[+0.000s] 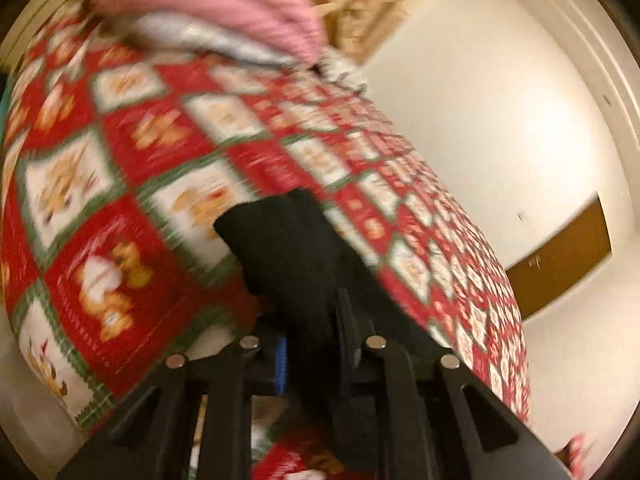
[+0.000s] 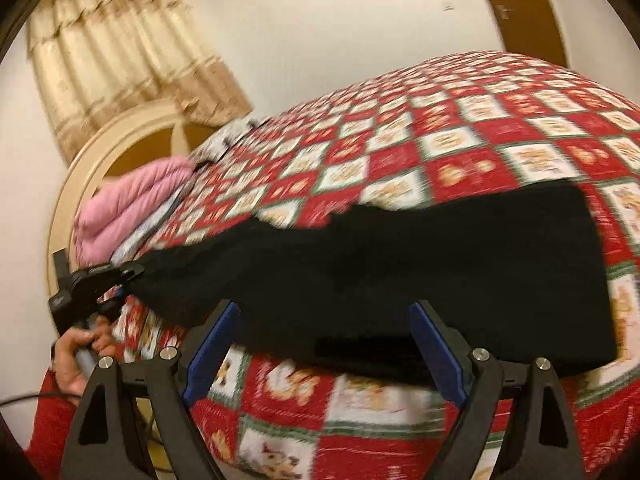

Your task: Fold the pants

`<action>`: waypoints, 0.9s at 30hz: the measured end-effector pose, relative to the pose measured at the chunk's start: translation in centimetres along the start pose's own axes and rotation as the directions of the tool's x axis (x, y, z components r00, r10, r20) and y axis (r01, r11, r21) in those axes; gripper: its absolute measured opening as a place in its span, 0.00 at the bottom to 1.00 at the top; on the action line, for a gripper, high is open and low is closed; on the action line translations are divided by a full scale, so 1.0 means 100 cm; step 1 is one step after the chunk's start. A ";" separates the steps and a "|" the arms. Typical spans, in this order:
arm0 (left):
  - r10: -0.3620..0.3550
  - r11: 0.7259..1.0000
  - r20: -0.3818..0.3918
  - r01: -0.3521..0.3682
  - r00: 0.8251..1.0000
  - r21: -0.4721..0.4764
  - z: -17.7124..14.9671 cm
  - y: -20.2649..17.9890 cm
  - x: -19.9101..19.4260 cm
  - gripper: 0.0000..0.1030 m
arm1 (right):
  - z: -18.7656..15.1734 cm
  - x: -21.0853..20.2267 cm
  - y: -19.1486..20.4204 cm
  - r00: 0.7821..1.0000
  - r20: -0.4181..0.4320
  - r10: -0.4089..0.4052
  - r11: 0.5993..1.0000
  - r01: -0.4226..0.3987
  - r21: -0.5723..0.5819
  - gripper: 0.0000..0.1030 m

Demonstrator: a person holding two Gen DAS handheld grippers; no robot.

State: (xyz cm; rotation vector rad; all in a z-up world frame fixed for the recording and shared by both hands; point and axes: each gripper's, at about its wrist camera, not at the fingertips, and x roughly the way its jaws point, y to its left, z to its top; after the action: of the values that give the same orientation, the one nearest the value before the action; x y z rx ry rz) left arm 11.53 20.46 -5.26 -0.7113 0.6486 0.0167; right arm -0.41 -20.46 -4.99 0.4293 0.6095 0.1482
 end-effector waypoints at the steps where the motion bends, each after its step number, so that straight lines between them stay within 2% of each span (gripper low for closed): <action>1: -0.015 0.998 0.012 0.014 1.000 0.056 0.000 -0.015 -0.004 0.18 | 0.004 -0.006 -0.009 1.000 0.019 -0.017 0.999 0.016 0.028 0.85; 3: -0.073 0.977 0.035 0.065 0.997 0.203 -0.008 -0.055 -0.015 0.18 | 0.009 -0.017 -0.030 0.998 0.045 -0.048 0.995 0.043 0.091 0.85; 5: -0.136 0.930 0.046 0.111 0.990 0.352 -0.026 -0.097 -0.026 0.18 | 0.012 -0.028 -0.049 0.995 0.065 -0.072 0.989 0.063 0.137 0.85; 7: -0.208 0.868 0.033 0.169 0.978 0.467 -0.049 -0.138 -0.035 0.17 | 0.014 -0.042 -0.068 0.989 0.088 -0.115 0.979 0.098 0.176 0.85; 8: -0.263 0.826 -0.002 0.226 0.965 0.517 -0.065 -0.162 -0.037 0.17 | 0.015 -0.048 -0.075 0.986 0.098 -0.132 0.975 0.111 0.193 0.85; 10: -0.331 0.769 -0.078 0.316 0.940 0.556 -0.087 -0.195 -0.033 0.17 | 0.017 -0.064 -0.093 0.978 0.123 -0.168 0.963 0.136 0.233 0.86; 12: -0.376 0.708 -0.159 0.394 0.913 0.587 -0.115 -0.226 -0.028 0.17 | 0.017 -0.082 -0.110 0.968 0.145 -0.205 0.949 0.161 0.271 0.86; 14: -0.404 0.630 -0.228 0.450 0.886 0.633 -0.147 -0.253 -0.028 0.16 | 0.015 -0.100 -0.126 0.955 0.165 -0.247 0.935 0.190 0.301 0.86; 16: -0.403 0.548 -0.284 0.478 0.870 0.687 -0.185 -0.272 -0.028 0.16 | 0.011 -0.113 -0.139 0.947 0.166 -0.275 0.924 0.212 0.319 0.86; 18: -0.374 0.486 -0.335 0.490 0.865 0.723 -0.217 -0.280 -0.022 0.16 | 0.004 -0.119 -0.153 0.944 0.156 -0.292 0.910 0.224 0.348 0.86; 20: -0.334 0.433 -0.363 0.484 0.870 0.761 -0.249 -0.281 -0.017 0.16 | 0.000 -0.120 -0.165 0.945 0.143 -0.295 0.897 0.222 0.382 0.86; 21: -0.323 0.407 -0.364 0.475 0.874 0.780 -0.260 -0.282 -0.015 0.16 | -0.002 -0.118 -0.171 0.948 0.135 -0.288 0.890 0.212 0.404 0.86; 23: -0.299 0.336 -0.342 0.434 0.891 0.836 -0.283 -0.281 -0.015 0.16 | -0.003 -0.115 -0.177 0.953 0.128 -0.273 0.884 0.197 0.423 0.86; 25: -0.281 0.264 -0.335 0.408 0.899 0.874 -0.302 -0.277 -0.018 0.16 | -0.004 -0.112 -0.178 0.956 0.118 -0.269 0.883 0.195 0.427 0.86; 27: -0.267 0.226 -0.334 0.396 0.904 0.890 -0.311 -0.273 -0.016 0.16 | -0.004 -0.109 -0.179 0.964 0.116 -0.240 0.884 0.168 0.436 0.86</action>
State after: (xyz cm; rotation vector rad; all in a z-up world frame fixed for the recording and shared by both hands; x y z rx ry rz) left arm -0.58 -19.14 -5.68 0.3845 0.4681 -0.7987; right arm -9.37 -39.24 -7.31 0.7864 0.5153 -0.2282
